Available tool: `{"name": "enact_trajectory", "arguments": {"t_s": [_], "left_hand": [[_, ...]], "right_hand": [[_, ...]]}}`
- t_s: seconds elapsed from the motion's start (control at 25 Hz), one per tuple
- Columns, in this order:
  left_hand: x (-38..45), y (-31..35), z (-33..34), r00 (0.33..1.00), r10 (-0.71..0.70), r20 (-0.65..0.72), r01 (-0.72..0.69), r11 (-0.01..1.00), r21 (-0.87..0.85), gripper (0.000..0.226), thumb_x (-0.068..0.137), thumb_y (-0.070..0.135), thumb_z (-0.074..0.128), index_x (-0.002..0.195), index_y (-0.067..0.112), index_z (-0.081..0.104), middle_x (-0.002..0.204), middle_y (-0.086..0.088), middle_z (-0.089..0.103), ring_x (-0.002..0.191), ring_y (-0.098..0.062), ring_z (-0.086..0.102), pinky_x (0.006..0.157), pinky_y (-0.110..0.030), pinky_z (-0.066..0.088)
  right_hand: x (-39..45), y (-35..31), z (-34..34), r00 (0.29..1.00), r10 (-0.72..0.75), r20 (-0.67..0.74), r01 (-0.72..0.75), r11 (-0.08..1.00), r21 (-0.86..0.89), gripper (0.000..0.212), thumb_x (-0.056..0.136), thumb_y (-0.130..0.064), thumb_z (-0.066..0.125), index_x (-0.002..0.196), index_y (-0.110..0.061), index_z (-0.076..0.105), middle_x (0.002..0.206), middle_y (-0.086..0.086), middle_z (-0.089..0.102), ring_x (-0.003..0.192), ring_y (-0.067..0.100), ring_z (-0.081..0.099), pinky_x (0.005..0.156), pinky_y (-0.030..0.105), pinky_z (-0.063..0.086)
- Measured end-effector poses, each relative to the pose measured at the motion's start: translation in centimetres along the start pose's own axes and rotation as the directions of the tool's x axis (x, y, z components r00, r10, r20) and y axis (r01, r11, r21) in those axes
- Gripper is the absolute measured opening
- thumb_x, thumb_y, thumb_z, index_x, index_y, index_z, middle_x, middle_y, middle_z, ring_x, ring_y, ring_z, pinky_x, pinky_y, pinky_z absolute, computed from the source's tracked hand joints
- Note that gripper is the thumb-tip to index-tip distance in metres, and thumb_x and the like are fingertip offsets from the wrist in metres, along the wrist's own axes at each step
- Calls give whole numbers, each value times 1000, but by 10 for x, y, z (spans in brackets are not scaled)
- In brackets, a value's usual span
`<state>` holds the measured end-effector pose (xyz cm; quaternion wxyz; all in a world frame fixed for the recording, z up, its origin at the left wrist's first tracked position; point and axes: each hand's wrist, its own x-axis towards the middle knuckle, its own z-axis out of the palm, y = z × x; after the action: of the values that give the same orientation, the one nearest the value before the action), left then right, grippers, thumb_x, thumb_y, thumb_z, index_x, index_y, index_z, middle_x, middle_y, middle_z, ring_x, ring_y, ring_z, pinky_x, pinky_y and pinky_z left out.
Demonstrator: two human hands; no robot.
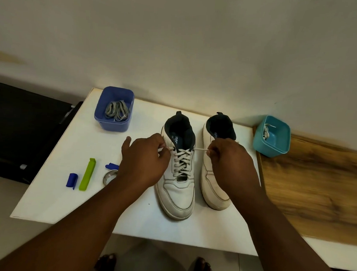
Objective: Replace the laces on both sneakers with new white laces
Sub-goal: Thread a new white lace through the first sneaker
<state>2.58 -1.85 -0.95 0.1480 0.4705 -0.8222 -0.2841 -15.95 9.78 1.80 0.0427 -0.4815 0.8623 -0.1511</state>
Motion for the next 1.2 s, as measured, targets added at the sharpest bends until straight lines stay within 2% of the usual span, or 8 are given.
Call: {"name": "enact_trajectory", "arguments": {"t_s": [0.2, 0.32, 0.44, 0.56, 0.8, 0.96, 1.08, 1.2], "left_hand": [[-1, 4, -10, 999, -19, -50, 10, 985, -173, 29, 96, 50, 58, 76, 30, 55, 68, 10, 58, 69, -10, 57, 64, -27, 40], [-4, 18, -25, 995, -25, -92, -9, 937, -350, 22, 98, 47, 57, 86, 29, 62, 66, 7, 60, 66, -9, 60, 58, -24, 41], [-16, 37, -43, 987, 63, -148, -135, 823, -551, 13, 102, 27, 54, 92, 27, 63, 65, -3, 64, 62, -20, 64, 57, -36, 53], [-32, 50, -65, 930, 219, -297, -364, 676, -641, 13, 99, 21, 51, 94, 28, 61, 70, -4, 63, 55, -16, 60, 51, -26, 52], [-44, 50, -80, 836, 360, -413, -544, 452, -707, 28, 95, 20, 37, 111, 13, 59, 70, 4, 65, 61, -12, 62, 62, -24, 52], [-22, 34, -66, 897, 153, -415, -392, 707, -588, 36, 97, 10, 40, 123, 24, 61, 100, 5, 66, 97, -11, 64, 85, -28, 54], [-11, 14, -45, 854, 506, -119, -519, 819, -245, 52, 90, 12, 55, 133, 41, 57, 147, 10, 47, 139, -15, 40, 110, -35, 39], [-12, 9, -34, 759, 649, 47, -642, 759, -109, 45, 86, 26, 65, 130, 30, 59, 139, 4, 60, 136, -19, 48, 111, -48, 40]], "right_hand": [[-2, 10, -10, 995, 84, -53, -91, 987, -130, 20, 94, -13, 65, 110, -24, 61, 97, 1, 65, 75, 15, 58, 59, 26, 41], [0, -1, -19, 960, 89, -265, -39, 981, 188, 36, 92, -2, 64, 124, -19, 64, 115, 1, 63, 95, 11, 58, 76, 17, 46], [-3, -31, -27, 931, -106, -350, 259, 867, 425, 42, 89, 6, 54, 124, -16, 64, 119, -3, 59, 110, 4, 57, 94, 13, 43], [-13, -55, -29, 858, -482, -179, 499, 697, 516, 50, 92, 7, 56, 139, -10, 56, 130, -3, 60, 123, 10, 57, 102, 28, 46], [-20, -62, -33, 809, -577, -114, 526, 622, 579, 37, 103, -12, 62, 139, -12, 57, 118, -3, 68, 107, 16, 67, 85, 42, 56], [-27, -57, -43, 728, -662, -177, 667, 626, 404, 25, 101, -11, 56, 121, -13, 70, 111, -5, 72, 101, 8, 66, 87, 28, 51], [-33, -58, -51, 643, -755, -127, 747, 583, 320, 22, 95, -7, 62, 112, -14, 72, 108, -4, 72, 99, 11, 65, 87, 29, 50], [-33, -57, -52, 622, -771, -137, 767, 564, 307, 20, 101, -17, 58, 113, -14, 72, 111, -4, 72, 100, 10, 66, 87, 26, 51]]}}
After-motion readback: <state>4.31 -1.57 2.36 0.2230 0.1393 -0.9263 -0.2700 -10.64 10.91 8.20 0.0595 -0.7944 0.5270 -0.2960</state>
